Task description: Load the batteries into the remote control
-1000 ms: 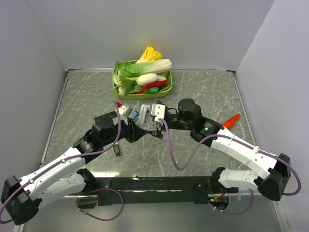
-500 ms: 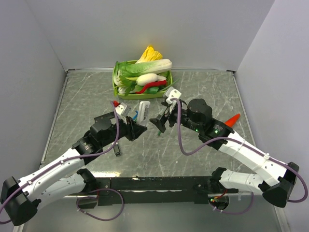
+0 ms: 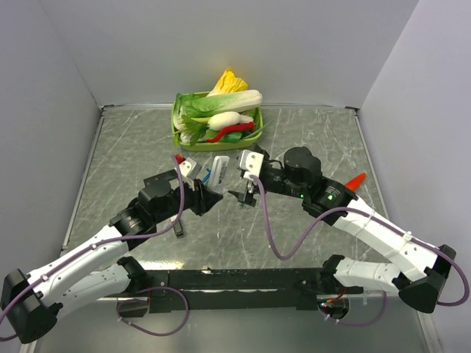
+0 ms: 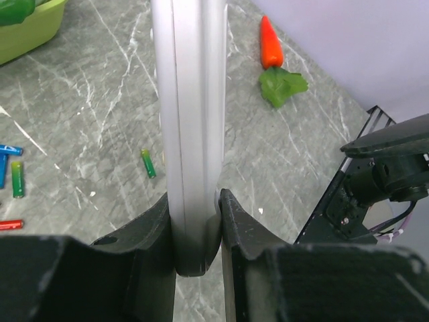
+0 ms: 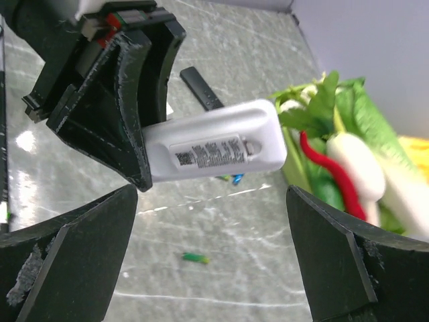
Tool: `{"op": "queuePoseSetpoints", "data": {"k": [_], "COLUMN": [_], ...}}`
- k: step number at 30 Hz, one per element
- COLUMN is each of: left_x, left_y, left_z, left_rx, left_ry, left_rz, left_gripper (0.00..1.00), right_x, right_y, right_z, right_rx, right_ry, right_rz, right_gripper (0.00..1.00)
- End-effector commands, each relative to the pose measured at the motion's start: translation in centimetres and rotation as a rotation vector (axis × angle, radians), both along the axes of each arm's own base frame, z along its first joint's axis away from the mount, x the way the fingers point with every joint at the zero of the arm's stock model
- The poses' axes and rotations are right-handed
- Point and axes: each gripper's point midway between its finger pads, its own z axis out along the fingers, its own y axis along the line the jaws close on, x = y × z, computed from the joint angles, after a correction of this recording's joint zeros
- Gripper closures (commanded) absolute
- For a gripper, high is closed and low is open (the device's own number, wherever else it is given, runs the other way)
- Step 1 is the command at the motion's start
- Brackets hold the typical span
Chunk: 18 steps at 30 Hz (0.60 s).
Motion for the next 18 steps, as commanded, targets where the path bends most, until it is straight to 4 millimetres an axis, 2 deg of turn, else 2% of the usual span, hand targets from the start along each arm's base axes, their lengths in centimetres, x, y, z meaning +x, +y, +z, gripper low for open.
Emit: {"op": "queuePoseSetpoints", "data": {"k": [1, 9, 12, 18], "left_x": [0.6, 1.0, 1.0, 1.1], "left_y": [0.2, 0.5, 0.5, 0.7], "left_z": [3.8, 4.4, 4.6, 4.9], "left_rx": [-0.032, -0.016, -0.014, -0.005], "left_ry": [-0.089, -0.077, -0.075, -0.068], "left_rz": [0.021, 0.056, 0.058, 0.073], "left_gripper": [0.99, 0.99, 0.99, 0.99], "right_x": [-0.5, 0.1, 1.0, 1.7], "right_y": [0.7, 2.1, 2.1, 2.6], "right_z": [2.4, 1.6, 1.1, 1.6], "right_rx": [-0.044, -0.170, -0.219, -0.226], "right_ry": [-0.151, -0.237, -0.266, -0.325], "right_rz": [0.089, 0.086, 0.040, -0.018], "right_gripper": [0.00, 0.01, 0.01, 0.01]}}
